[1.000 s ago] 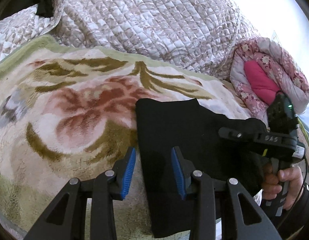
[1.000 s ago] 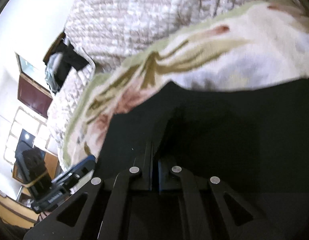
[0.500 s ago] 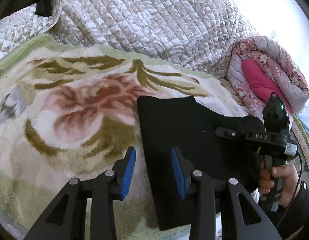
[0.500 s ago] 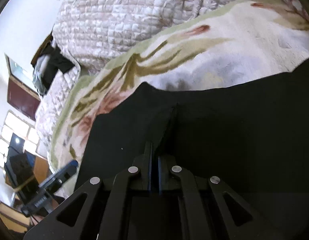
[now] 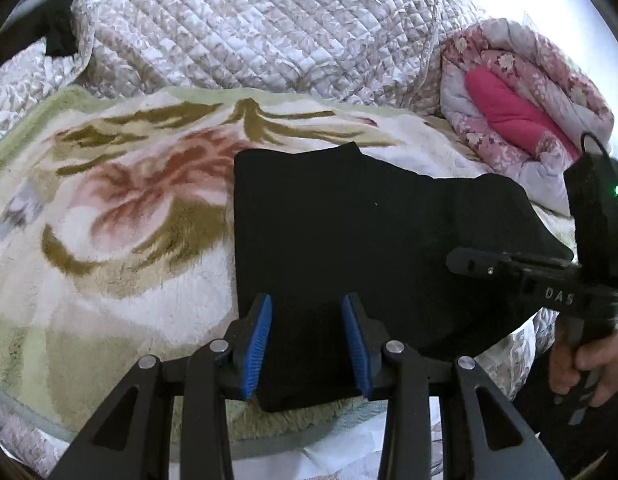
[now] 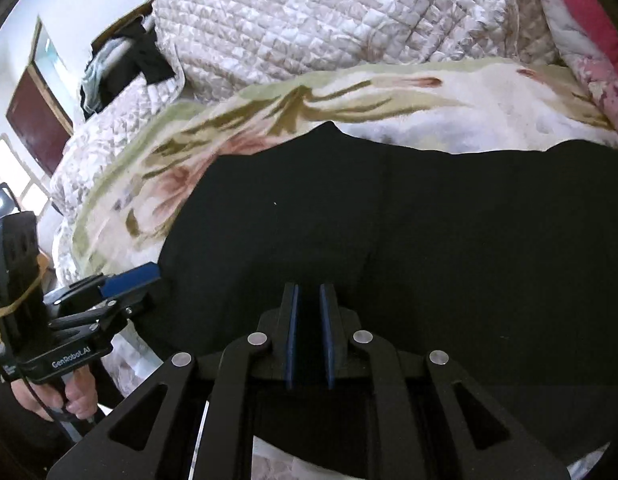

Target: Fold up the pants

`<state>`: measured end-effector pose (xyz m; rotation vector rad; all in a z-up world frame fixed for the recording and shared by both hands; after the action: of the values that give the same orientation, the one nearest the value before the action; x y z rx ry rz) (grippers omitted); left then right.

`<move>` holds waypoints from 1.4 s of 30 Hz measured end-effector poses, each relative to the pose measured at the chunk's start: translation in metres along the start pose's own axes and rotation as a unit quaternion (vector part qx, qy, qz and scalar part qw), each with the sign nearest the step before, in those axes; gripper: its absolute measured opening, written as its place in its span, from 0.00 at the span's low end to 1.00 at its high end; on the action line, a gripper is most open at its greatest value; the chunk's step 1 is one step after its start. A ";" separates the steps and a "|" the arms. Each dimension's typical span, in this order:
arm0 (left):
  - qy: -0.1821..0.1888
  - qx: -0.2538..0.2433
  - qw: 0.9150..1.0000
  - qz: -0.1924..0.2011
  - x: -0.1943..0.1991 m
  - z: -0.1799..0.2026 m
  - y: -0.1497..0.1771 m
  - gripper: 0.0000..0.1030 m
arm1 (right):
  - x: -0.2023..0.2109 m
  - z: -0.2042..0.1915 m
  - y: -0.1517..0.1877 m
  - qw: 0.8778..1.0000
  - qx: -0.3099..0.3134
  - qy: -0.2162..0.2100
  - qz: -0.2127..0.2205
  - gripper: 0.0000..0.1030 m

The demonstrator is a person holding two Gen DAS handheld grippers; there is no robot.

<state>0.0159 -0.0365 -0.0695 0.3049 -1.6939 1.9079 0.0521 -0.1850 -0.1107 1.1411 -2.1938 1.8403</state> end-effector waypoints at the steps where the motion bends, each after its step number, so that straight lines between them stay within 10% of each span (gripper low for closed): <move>1: -0.001 0.001 1.000 0.000 0.000 0.000 0.000 0.38 | 0.001 0.001 0.000 1.000 0.002 0.003 0.002 0.10; 20: -0.003 -0.005 1.000 -0.006 -0.001 0.001 0.002 0.38 | 0.011 0.010 -0.007 0.997 0.038 0.051 0.034 0.15; 33: -0.003 0.001 1.000 -0.015 -0.062 -0.016 -0.057 0.38 | -0.043 -0.001 -0.061 0.998 0.035 0.032 0.035 0.16; 42: 0.011 -0.005 1.000 -0.018 -0.088 -0.013 -0.055 0.38 | -0.049 0.064 -0.059 0.994 -0.031 0.103 0.022 0.14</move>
<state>0.1202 -0.0443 -0.0717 0.3083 -1.6723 1.8700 0.1462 -0.2179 -0.1041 0.8555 -2.1593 1.8009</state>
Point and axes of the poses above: each gripper's, at about its wrist camera, not at the fingertips, and x roughly against the way its jaws point, z to its right, y to its underside, the point moved 10 cm from there along -x, roughly the way its jaws point, and after that the axes turned 15 degrees about z, right-handed, at the moved point
